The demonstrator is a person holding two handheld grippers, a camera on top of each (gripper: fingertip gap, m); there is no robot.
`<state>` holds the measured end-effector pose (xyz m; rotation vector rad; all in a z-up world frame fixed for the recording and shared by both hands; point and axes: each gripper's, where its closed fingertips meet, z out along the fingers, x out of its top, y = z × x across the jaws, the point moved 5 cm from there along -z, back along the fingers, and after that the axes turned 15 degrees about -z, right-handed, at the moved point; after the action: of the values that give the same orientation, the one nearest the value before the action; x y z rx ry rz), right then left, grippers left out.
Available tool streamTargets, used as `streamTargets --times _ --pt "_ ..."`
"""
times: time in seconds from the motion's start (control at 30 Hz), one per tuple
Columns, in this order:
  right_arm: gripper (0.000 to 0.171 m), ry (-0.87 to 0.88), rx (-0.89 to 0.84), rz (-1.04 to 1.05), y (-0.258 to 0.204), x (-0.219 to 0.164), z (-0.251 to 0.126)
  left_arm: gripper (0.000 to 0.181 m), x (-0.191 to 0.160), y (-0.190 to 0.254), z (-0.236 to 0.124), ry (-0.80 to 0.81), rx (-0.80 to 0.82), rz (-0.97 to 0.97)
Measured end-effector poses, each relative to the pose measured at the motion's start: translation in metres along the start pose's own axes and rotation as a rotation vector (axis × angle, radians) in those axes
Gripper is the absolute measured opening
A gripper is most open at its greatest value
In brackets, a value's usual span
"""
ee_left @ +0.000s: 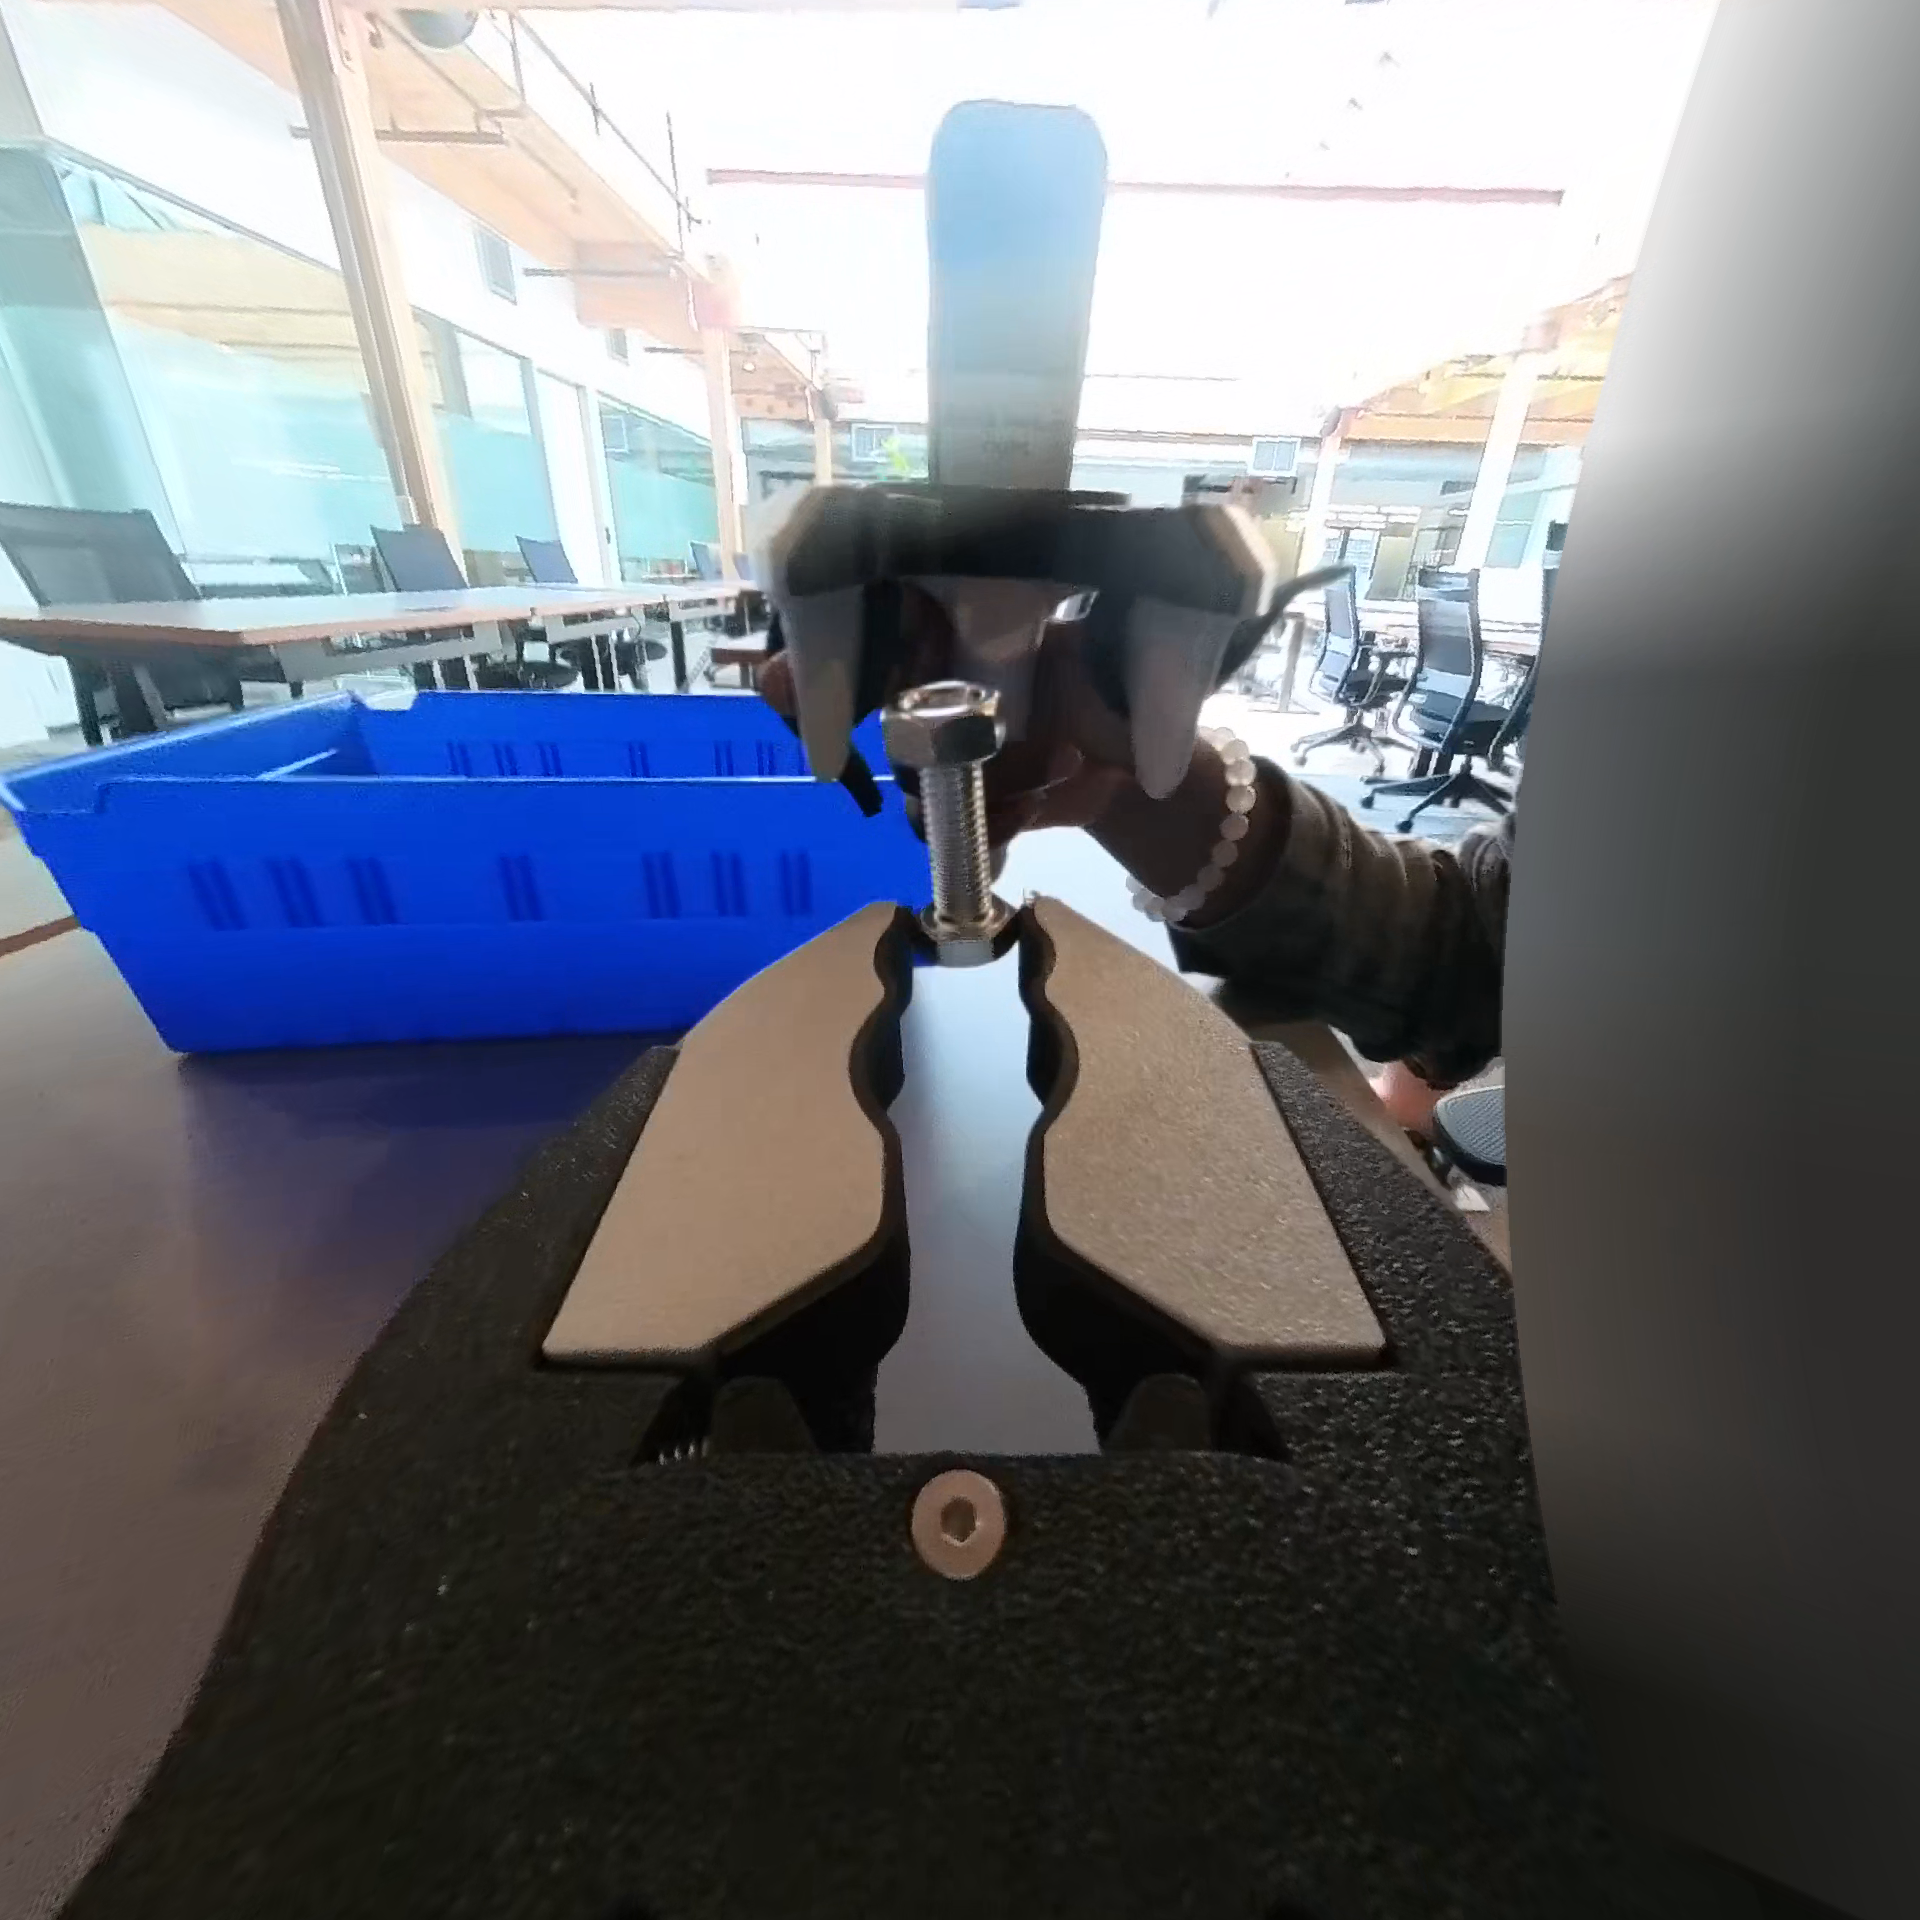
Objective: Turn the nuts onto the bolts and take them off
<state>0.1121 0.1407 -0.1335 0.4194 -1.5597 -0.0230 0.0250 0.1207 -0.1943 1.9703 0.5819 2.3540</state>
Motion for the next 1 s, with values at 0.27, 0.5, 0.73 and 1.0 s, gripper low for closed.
streamTargets --times 0.27,0.5,0.73,1.0 --pt "0.063 -0.001 -0.122 -0.048 -0.014 -0.012 0.011 0.019 -0.001 0.003 -0.003 -0.022 -0.04 0.002" --pt "0.038 0.005 -0.118 -0.004 -0.012 -0.01 0.007 0.019 -0.002 0.004 -0.003 -0.038 -0.049 0.003" --pt "0.043 -0.06 -0.074 0.003 -0.017 -0.015 0.01 0.019 -0.002 0.003 -0.003 -0.034 -0.041 0.0" --pt "0.041 -0.024 -0.085 -0.011 -0.017 -0.009 0.004 0.019 -0.003 0.004 -0.002 -0.045 -0.042 0.009"
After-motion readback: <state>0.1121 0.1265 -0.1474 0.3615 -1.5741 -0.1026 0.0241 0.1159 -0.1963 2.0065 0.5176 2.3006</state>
